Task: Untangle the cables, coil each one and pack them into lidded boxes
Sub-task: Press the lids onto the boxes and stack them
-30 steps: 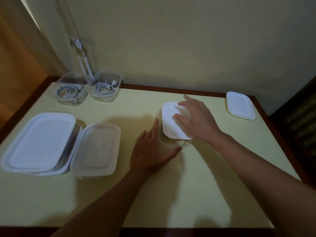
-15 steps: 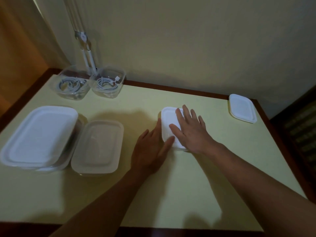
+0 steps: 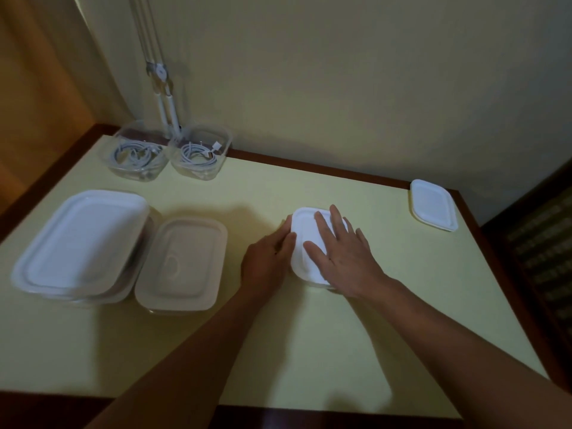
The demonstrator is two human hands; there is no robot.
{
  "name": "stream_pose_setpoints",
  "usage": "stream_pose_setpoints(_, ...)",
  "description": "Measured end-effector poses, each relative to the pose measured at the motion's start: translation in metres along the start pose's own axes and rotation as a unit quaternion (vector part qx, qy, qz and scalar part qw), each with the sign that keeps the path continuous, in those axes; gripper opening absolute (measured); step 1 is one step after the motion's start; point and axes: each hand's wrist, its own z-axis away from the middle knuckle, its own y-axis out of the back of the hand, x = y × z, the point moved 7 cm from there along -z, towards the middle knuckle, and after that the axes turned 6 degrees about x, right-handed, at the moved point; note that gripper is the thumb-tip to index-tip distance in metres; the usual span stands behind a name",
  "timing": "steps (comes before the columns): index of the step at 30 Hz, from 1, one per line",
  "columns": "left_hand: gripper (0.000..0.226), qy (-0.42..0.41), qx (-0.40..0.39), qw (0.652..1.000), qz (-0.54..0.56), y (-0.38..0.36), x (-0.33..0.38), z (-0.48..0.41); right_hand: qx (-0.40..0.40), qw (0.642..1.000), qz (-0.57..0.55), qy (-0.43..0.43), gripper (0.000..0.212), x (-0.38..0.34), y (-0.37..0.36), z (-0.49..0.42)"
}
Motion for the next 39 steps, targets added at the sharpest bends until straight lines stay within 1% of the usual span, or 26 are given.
stream_pose_setpoints(2, 0.04, 0.026, -0.001, 0.999, 0.028, 0.002, 0.0, -0.005, -0.003, 1.0, -0.007, 0.0, 0.073, -0.001, 0.0, 0.003)
stream_pose_setpoints(5, 0.03, 0.051, 0.013, 0.997, 0.06, 0.005, 0.0, -0.011, -0.005, 1.0, -0.013, 0.019, 0.072, -0.009, 0.001, 0.014)
stream_pose_setpoints(7, 0.027, 0.057, 0.023, 0.995, 0.073, 0.006, -0.002, -0.011, -0.005, 0.999, -0.019, 0.026, 0.073, -0.014, -0.002, 0.024)
stream_pose_setpoints(9, 0.03, 0.045, 0.023, 0.996, 0.07, 0.005, 0.0, -0.009, -0.003, 0.999, -0.03, 0.023, 0.074, -0.016, -0.004, 0.03)
stream_pose_setpoints(11, 0.031, 0.019, 0.027, 0.999, 0.04, 0.004, 0.005, -0.008, -0.002, 0.999, -0.038, 0.016, 0.075, -0.016, -0.005, 0.031)
stream_pose_setpoints(14, 0.032, -0.009, 0.045, 0.998, -0.046, 0.004, 0.011, -0.002, -0.001, 0.999, -0.03, 0.015, 0.075, -0.017, -0.004, 0.032)
stream_pose_setpoints(17, 0.037, 0.002, 0.028, 0.999, -0.042, 0.0, 0.009, 0.009, 0.004, 1.0, -0.025, 0.0, 0.075, -0.018, 0.0, 0.034)
stream_pose_setpoints(19, 0.046, -0.009, 0.018, 0.997, -0.075, 0.0, 0.01, 0.016, 0.017, 0.999, -0.026, -0.017, 0.073, -0.021, 0.001, 0.038)
stream_pose_setpoints(21, 0.051, -0.035, 0.021, 0.99, -0.133, 0.003, 0.014, 0.021, 0.035, 0.998, -0.034, -0.051, 0.07, -0.023, 0.0, 0.046)
stream_pose_setpoints(23, 0.051, -0.051, 0.025, 0.984, -0.171, 0.006, 0.019, 0.028, 0.047, 0.991, -0.064, -0.109, 0.066, -0.02, -0.001, 0.058)
stream_pose_setpoints(24, 0.05, -0.054, 0.024, 0.983, -0.173, 0.007, 0.02, 0.031, 0.045, 0.987, -0.081, -0.135, 0.063, -0.018, -0.001, 0.064)
stream_pose_setpoints(26, 0.05, -0.05, 0.027, 0.985, -0.164, 0.009, 0.023, 0.038, 0.04, 0.981, -0.107, -0.159, 0.055, -0.015, -0.001, 0.072)
stream_pose_setpoints(29, 0.048, -0.055, 0.032, 0.987, -0.149, 0.014, 0.024, 0.043, 0.039, 0.977, -0.134, -0.163, 0.05, -0.016, 0.005, 0.078)
stream_pose_setpoints(32, 0.048, -0.089, 0.042, 0.985, -0.143, 0.031, 0.033, 0.041, 0.053, 0.975, -0.153, -0.149, 0.049, -0.029, 0.018, 0.078)
stream_pose_setpoints(36, 0.05, -0.124, 0.066, 0.966, -0.217, 0.071, 0.054, 0.025, 0.078, 0.97, -0.19, -0.13, 0.049, -0.063, 0.043, 0.064)
stream_pose_setpoints(39, 0.053, -0.139, 0.068, 0.954, -0.256, 0.108, 0.064, 0.015, 0.102, 0.97, -0.196, -0.101, 0.049, -0.095, 0.052, 0.047)
